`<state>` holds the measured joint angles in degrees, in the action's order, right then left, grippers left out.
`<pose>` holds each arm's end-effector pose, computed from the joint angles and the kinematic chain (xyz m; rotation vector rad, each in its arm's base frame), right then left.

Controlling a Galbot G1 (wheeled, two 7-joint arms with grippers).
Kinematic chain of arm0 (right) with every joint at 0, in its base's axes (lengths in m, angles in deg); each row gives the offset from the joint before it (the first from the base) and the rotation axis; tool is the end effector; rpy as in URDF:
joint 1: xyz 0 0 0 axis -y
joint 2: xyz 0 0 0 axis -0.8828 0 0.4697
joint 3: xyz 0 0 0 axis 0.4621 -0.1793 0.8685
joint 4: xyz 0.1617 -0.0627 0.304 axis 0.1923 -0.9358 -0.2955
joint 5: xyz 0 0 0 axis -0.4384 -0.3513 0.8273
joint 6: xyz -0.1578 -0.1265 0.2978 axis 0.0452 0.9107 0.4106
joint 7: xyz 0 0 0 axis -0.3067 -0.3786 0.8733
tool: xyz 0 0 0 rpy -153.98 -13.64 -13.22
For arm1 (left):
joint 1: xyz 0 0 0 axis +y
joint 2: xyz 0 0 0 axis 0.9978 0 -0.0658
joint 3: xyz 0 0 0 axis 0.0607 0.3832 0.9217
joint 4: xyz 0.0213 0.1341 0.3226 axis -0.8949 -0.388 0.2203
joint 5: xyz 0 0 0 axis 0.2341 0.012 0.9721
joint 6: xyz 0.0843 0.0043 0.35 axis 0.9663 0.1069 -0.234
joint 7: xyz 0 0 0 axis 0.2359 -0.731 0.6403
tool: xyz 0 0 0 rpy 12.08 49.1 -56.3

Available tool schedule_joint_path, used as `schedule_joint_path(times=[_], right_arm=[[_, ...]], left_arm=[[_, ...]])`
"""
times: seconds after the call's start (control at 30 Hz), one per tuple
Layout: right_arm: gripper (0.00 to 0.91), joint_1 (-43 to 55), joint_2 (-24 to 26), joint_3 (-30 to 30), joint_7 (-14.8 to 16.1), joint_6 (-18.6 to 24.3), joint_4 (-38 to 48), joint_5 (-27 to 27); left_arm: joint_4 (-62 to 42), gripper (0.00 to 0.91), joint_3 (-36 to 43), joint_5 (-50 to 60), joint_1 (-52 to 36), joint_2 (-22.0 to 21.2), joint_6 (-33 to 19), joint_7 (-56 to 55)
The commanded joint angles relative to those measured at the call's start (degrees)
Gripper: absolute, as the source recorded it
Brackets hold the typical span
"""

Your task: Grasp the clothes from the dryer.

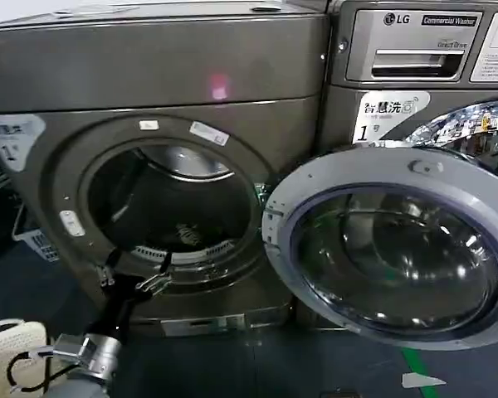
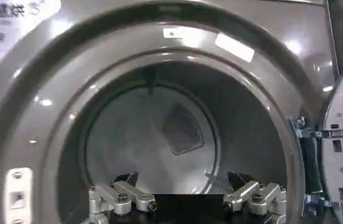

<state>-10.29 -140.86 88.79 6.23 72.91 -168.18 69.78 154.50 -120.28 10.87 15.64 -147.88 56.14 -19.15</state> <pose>-0.0923 -0.3761 0.0368 1.2206 2.1377 -0.4326 0.2199 0.0448 -0.1936 0.2470 3.0053 0.1573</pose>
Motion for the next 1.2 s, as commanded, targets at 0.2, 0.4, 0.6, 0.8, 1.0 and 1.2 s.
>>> schedule_joint_path(times=[0.2, 0.4, 0.6, 0.8, 1.0, 1.2], right_arm=[[0.907, -0.45, -0.43, 0.16, -0.05, -1.7, -0.85, -0.83], [0.907, -1.6, -1.02, 2.02, 0.89, -2.2, -0.39, -2.7], [0.907, -2.11, -0.88, 2.26, 0.68, -2.14, -1.23, -2.52], [0.907, -2.28, -1.11, 2.63, 0.65, -2.06, -1.27, -2.48], [0.907, -1.56, -1.55, 1.74, 0.39, -1.99, -1.71, -2.47], [0.907, -1.21, -1.76, 1.48, 0.41, -1.61, -1.64, -2.46]], left_arm=[[-0.67, 0.907, 0.13, -0.03, -0.47, -0.09, -0.45, -0.09], [-6.13, 0.907, 1.05, -1.22, -6.9, 0.59, -0.59, -1.07], [-22.37, 0.907, 3.22, -3.36, -22.85, 1.17, -0.25, -2.48], [-37.46, 0.907, 6.81, 0.08, -36.03, 2.77, -0.02, 0.67], [-50.29, 0.907, 12.67, 8.3, -45.31, 7.6, 2.66, 15.06], [-66.38, 0.907, 19.42, 20.4, -57.42, 11.16, -4.02, 29.7]])
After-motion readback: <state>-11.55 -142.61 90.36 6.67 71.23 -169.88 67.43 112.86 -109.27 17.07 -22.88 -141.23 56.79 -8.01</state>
